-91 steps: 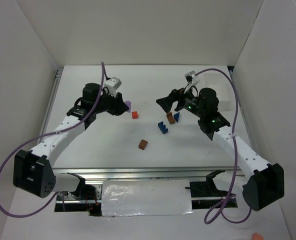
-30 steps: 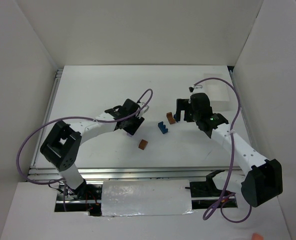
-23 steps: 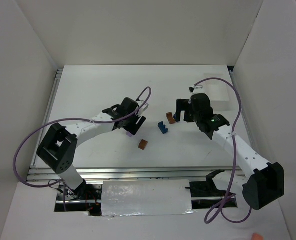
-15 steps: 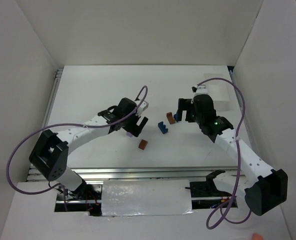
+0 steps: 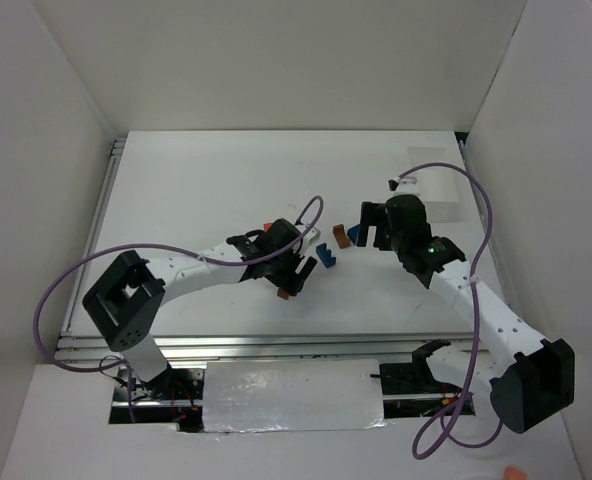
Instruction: Build the wood block tower
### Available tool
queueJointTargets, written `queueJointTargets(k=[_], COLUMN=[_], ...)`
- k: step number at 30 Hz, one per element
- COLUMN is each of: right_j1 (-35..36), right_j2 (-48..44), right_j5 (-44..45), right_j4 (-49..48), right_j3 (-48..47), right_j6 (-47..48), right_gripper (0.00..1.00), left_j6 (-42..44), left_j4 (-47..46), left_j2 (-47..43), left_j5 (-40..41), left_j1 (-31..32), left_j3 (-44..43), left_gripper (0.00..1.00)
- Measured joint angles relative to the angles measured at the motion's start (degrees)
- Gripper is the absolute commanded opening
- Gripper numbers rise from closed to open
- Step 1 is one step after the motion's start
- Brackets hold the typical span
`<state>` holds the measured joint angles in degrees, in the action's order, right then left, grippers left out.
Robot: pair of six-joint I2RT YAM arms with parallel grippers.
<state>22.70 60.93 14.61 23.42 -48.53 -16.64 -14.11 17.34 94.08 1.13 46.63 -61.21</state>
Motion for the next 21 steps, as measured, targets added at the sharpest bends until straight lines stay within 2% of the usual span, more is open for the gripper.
queueJointTargets(k=[7,10,11,13,14,16,17,21], right_j1=[-0.6,-0.8,-0.8,-0.9,-0.9,-0.9,-1.0,-1.0], right_j2=[0.0,0.0,0.0,0.0,0.0,0.0,0.0,0.0], right_j5=[0.0,0.0,-0.1,-0.1,-0.1,-0.2,-0.2,-0.2], right_j4=[0.1,0.1,0.1,0.1,0.1,0.1,0.1,0.1], right_j3=[0.1,0.1,0.1,0.1,0.1,0.1,0.1,0.1], right_j6=[-0.1,-0.2,-0.2,-0.2,-0.2,-0.2,-0.2,-0.2], right_gripper=[1.0,1.0,1.0,1.0,1.0,1.0,1.0,1.0], left_j6=[-1.4,-1.8,-2.0,-2.6,-2.6,-2.8,-2.6,-2.7], left_j4=[0.2,0.4,0.5,0.5,0.5,0.5,0.6,0.7], left_j2=[4.4,5.5,5.7,6.1,6.3,6.4,6.6,6.6], left_j5=[2.3,3.5,3.8,4.6,4.8,5.4,5.9,7.4], left_j1=[2.1,2.6,2.7,2.8,2.9,2.9,2.9,3.0], left_j3=[-0.2,-0.3,-0.4,-0.4,-0.4,-0.5,-0.7,-0.8], left_gripper=[0.72,0.62,0.56,0.51,0.44,0.4,0.33,0.26])
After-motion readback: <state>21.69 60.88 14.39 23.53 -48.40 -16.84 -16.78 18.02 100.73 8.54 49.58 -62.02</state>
